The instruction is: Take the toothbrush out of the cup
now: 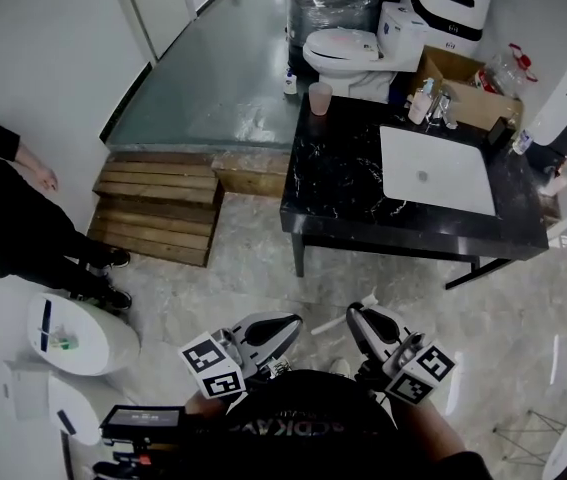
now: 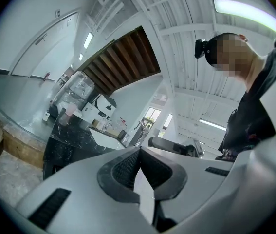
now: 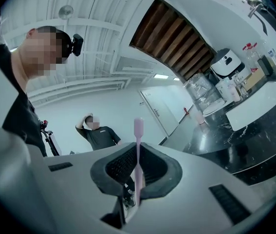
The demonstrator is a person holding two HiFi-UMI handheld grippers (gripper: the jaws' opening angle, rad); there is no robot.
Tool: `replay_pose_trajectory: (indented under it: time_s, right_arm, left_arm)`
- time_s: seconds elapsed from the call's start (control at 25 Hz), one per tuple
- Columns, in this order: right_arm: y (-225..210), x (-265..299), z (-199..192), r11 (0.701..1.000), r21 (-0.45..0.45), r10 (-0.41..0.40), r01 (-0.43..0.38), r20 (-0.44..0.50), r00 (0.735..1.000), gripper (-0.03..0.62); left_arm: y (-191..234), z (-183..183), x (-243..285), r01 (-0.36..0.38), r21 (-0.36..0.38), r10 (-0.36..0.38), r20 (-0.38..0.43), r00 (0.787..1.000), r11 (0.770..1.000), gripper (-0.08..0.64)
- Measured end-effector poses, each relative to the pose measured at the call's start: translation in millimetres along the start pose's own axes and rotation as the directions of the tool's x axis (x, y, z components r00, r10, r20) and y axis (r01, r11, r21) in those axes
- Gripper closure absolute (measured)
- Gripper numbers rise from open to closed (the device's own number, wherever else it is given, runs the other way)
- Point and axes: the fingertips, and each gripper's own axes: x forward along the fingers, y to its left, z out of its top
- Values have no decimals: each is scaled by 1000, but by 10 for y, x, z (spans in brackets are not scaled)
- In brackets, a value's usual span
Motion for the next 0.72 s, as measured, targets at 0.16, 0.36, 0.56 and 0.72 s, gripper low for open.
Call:
replay_pose_trajectory:
  time_s: [0.16, 0.36, 0.56, 0.72]
  right_arm:
    - [17, -180, -21, 999, 18, 27, -27, -4, 1000, 568]
    - [72, -369, -64, 997, 49, 67, -67, -4, 998, 568]
    - [125, -496, -76, 993, 58, 99, -98, -6, 995, 568]
    - [134, -588, -119, 992, 48, 116, -114, -32, 993, 568]
  left_arm:
    - [-154, -73, 79, -20, 10, 20, -6, 1000, 1000, 552]
    - [-332, -148, 150, -47, 37, 47, -18, 999, 998, 552]
    - [-487, -207, 184, -67, 63, 69, -21, 997, 996, 552]
    - [-582, -253, 193, -87, 74, 88, -17, 996, 993, 552]
